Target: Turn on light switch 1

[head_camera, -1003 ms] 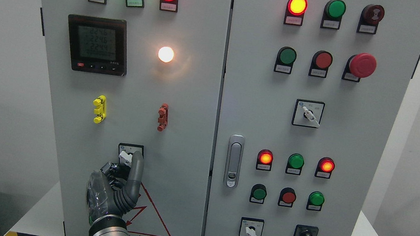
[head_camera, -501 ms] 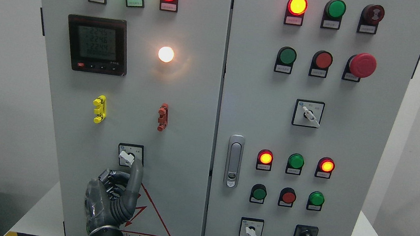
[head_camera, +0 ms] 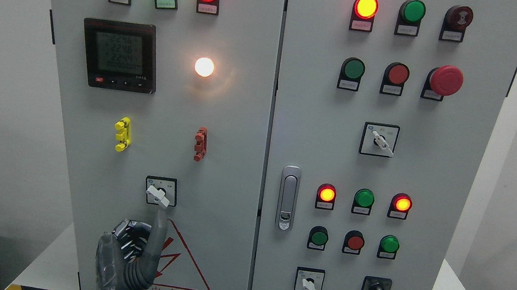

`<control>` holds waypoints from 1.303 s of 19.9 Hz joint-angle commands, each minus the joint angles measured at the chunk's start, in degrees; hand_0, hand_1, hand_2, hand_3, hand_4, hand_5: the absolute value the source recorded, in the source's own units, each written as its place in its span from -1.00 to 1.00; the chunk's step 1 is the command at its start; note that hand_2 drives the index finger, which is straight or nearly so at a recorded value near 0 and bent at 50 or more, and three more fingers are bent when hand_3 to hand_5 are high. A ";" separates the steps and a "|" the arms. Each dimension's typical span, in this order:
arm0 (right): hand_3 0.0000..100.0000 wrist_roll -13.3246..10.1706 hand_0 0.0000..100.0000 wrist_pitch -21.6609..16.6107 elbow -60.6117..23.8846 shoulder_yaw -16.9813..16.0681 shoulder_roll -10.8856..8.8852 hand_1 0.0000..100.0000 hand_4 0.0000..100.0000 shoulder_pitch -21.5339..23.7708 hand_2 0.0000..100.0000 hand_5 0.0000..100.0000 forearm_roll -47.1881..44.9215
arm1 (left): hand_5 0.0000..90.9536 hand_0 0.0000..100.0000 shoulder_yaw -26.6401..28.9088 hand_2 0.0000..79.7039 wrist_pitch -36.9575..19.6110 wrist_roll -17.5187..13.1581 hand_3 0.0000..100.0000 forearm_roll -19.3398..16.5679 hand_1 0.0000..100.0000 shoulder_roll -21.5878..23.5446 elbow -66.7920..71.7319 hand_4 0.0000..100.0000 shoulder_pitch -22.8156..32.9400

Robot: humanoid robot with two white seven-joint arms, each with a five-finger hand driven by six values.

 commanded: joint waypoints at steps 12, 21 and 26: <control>-1.00 -0.03 -0.76 0.03 0.00 0.00 0.00 -0.22 -1.00 -0.01 -1.00 -1.00 -1.05 | -0.18 -0.75 38.94 -0.07 -27.41 -17.48 0.12 8.51 -0.60 5.83 24.09 0.28 25.52; -1.00 -0.03 -0.76 0.03 0.00 0.00 0.00 -0.22 -1.00 -0.01 -1.00 -1.00 -1.05 | -0.70 -0.32 49.07 -0.52 -40.15 -21.17 -0.32 8.44 -0.72 7.50 56.17 -0.16 33.78; -1.00 -0.03 -0.76 0.03 0.00 0.00 0.00 -0.22 -1.00 -0.01 -1.00 -1.00 -0.97 | -0.89 -0.17 47.84 -0.61 -39.98 -21.17 -0.48 7.30 -0.68 8.29 72.51 -0.34 36.60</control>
